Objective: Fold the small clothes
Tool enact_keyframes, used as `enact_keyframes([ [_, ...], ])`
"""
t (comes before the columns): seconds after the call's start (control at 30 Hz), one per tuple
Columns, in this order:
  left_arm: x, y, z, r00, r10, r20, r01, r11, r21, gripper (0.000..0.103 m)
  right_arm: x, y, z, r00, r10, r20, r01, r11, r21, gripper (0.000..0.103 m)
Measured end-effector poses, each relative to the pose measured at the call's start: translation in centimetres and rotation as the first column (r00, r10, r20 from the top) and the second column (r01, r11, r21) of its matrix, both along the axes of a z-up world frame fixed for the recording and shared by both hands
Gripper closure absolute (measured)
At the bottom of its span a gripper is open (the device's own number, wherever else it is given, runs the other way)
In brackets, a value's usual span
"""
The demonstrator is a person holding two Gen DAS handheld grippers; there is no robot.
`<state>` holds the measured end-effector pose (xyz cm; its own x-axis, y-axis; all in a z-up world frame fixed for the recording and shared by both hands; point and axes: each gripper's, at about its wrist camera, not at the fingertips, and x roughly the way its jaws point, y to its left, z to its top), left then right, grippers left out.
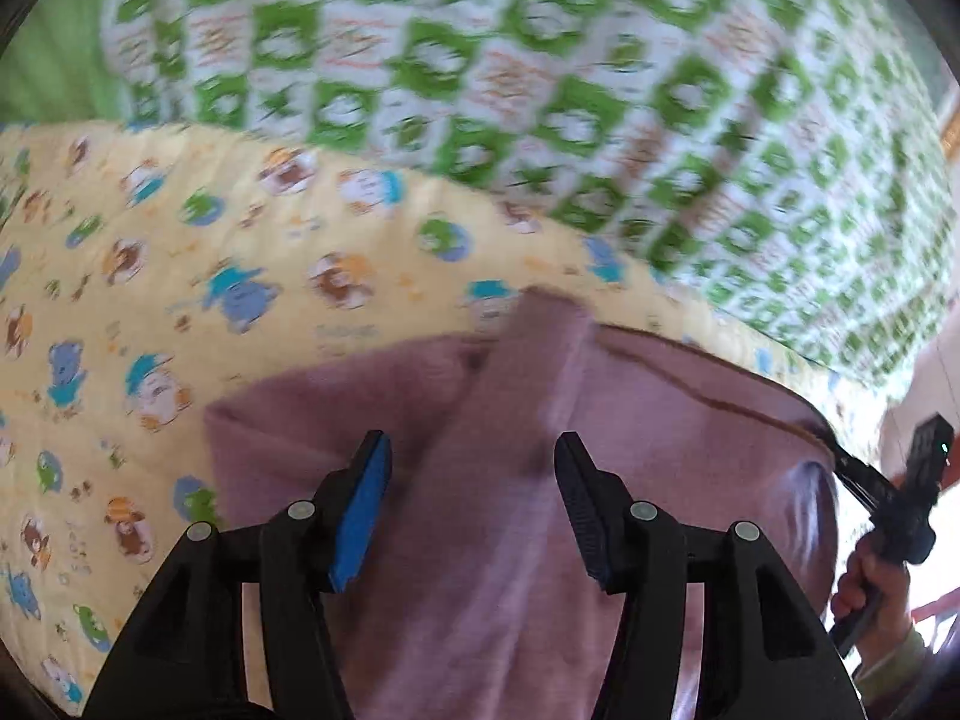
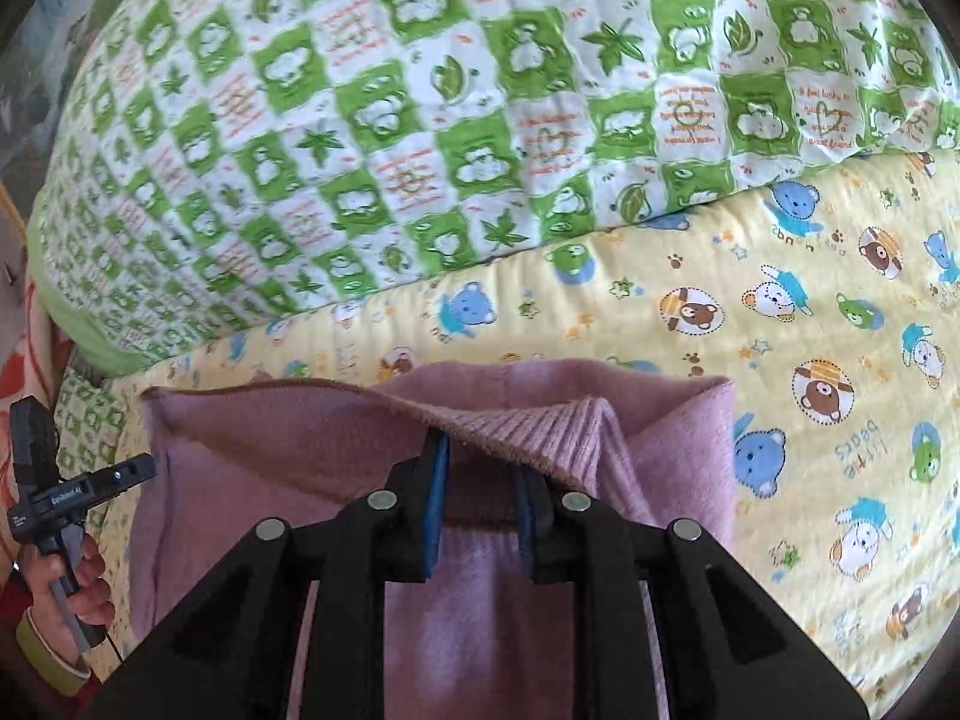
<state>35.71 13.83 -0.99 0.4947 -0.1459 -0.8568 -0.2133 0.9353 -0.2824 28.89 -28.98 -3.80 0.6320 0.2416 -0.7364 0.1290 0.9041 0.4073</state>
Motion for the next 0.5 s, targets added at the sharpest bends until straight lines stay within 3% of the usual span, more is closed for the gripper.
enact_keyframes([
  [0.13, -2.9, 1.6, 0.0, 0.999, 0.041, -0.008, -0.041, 0.998, -0.044, 0.045, -0.7, -0.1, 0.2, 1.000, -0.005, -0.001, 0.005, 1.000, -0.003, 0.082],
  [0.2, -5.0, 1.8, 0.3, 0.999, 0.052, -0.011, -0.052, 0.998, -0.044, 0.039, -1.8, 0.1, 0.8, 1.000, -0.007, 0.013, 0.007, 1.000, 0.011, 0.079],
  [0.33, -10.7, 2.5, 0.5, 0.996, 0.076, -0.036, -0.078, 0.994, -0.073, 0.037, -5.5, 0.3, 2.0, 1.000, -0.008, 0.023, 0.008, 1.000, 0.024, 0.051],
  [0.5, -16.2, 2.7, -0.3, 0.992, 0.091, -0.092, -0.101, 0.989, -0.105, 0.036, -10.5, -0.3, 2.9, 0.999, -0.043, 0.016, 0.043, 0.999, 0.008, 0.051],
])
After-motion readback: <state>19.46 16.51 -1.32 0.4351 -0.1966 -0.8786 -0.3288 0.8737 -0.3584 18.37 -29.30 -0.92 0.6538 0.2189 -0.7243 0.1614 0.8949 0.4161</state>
